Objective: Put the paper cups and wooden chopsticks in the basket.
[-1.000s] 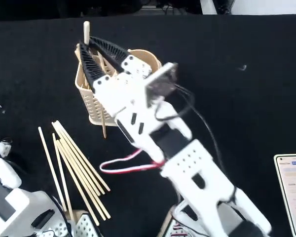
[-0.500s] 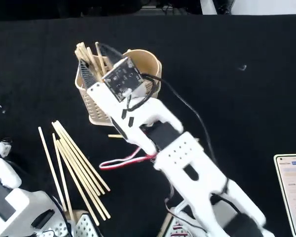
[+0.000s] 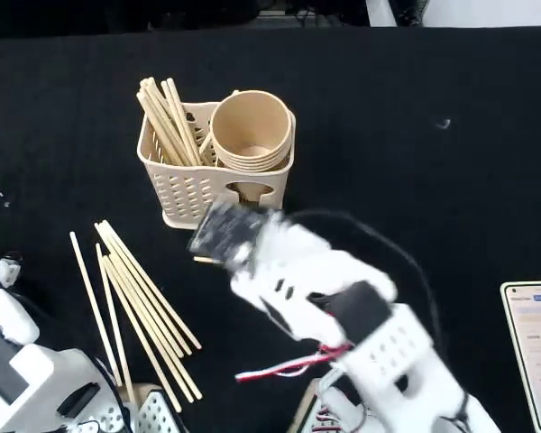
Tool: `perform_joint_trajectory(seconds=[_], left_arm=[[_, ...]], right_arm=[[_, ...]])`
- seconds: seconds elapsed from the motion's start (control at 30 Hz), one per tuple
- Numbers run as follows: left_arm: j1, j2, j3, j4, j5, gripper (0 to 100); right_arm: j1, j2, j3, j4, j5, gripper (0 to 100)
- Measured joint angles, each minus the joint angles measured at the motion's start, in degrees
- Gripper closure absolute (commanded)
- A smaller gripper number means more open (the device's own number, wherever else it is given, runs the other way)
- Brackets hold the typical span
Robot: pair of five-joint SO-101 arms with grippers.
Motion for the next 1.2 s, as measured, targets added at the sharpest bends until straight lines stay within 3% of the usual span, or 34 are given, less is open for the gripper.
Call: perform_joint_trajectory(seconds=[0.17,0.57,0.63,0.73,0.8,1.0,1.2], left_arm=[[0.0,0.0,0.0,0.0,0.0,82],[0.0,0.0,0.0,0.0,0.0,82],[0.0,0.0,0.0,0.0,0.0,82],[0.0,0.0,0.0,0.0,0.0,82],[0.0,0.0,0.0,0.0,0.0,82],[0.0,0.0,0.0,0.0,0.0,82],[0.0,0.0,0.0,0.0,0.0,82]], right_arm=[[0.0,6.1,14.4,-8.9,8.0,72.0],[2.4,38.9,4.0,-13.5,16.8,72.9],[2.6,44.1,2.1,-13.5,18.6,78.9],[2.6,48.9,-0.5,-11.2,22.6,96.9],[2.8,49.9,-2.6,-9.6,23.9,96.6],[2.6,49.4,-4.4,-0.9,21.1,98.8],[-2.1,38.9,-3.3,1.7,12.6,98.7]])
